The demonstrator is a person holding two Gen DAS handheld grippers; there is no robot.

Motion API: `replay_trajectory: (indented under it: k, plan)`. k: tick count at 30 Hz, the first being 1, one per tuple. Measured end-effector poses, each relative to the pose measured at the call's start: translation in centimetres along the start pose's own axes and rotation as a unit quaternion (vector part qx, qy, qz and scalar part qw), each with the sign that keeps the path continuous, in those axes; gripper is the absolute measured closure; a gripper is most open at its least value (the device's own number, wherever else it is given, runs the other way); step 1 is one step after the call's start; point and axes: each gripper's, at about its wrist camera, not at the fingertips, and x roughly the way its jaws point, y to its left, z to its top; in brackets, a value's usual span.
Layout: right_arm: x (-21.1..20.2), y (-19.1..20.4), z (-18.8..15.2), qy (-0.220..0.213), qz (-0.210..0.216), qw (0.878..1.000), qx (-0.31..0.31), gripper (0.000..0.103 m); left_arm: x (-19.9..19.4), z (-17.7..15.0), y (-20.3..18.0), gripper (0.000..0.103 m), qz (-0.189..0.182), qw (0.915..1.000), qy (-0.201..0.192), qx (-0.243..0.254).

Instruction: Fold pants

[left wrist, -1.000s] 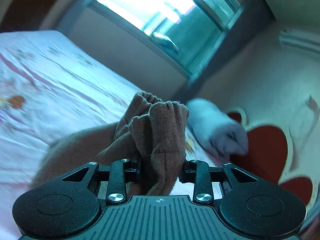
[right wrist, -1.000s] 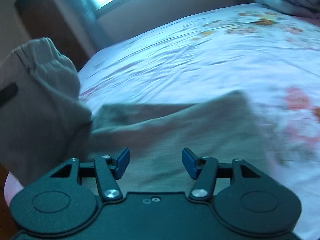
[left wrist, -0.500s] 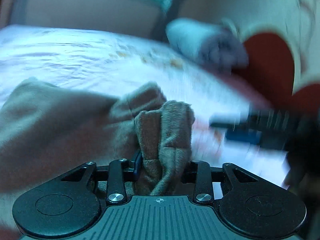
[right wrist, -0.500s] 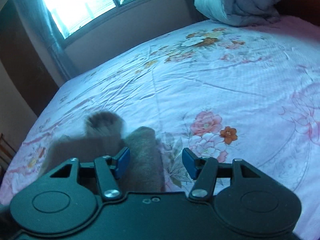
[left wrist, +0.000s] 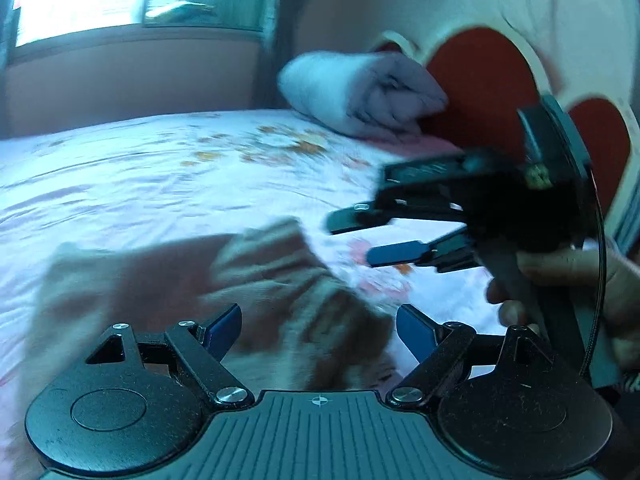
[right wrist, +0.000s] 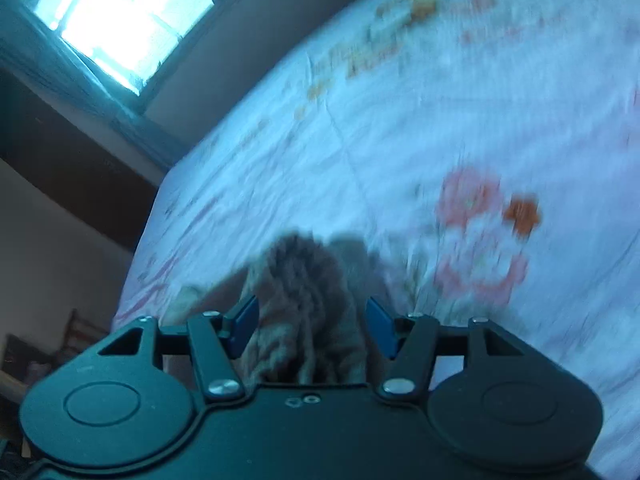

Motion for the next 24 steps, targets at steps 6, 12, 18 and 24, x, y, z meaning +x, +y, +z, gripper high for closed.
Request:
replay_trajectory:
  k: [6, 12, 18, 24]
  plan:
    - [3.2, 1.9, 0.0, 0.049, 0.014, 0.998, -0.035, 0.05, -2.6, -0.2, 6.7, 0.019, 0.075, 0.9942, -0.004, -0.076]
    - [3.2, 3.4, -1.7, 0.054, 0.001, 0.994, -0.092, 0.093, -2.7, -1.2, 12.0, 0.019, 0.124, 0.9826, 0.016, -0.137]
    - [-0.3, 2.6, -1.5, 0.025, 0.01, 0.996, -0.087, 0.095, -2.3, -2.3, 13.0, 0.019, 0.115, 0.9783, 0.02, -0.171]
    - [1.3, 0.2, -2.9, 0.056, -0.072, 0.992, -0.087, 0.062, -0.5, -3.7, 13.4, 0.019, 0.106, 0.9758, 0.045, -0.186]
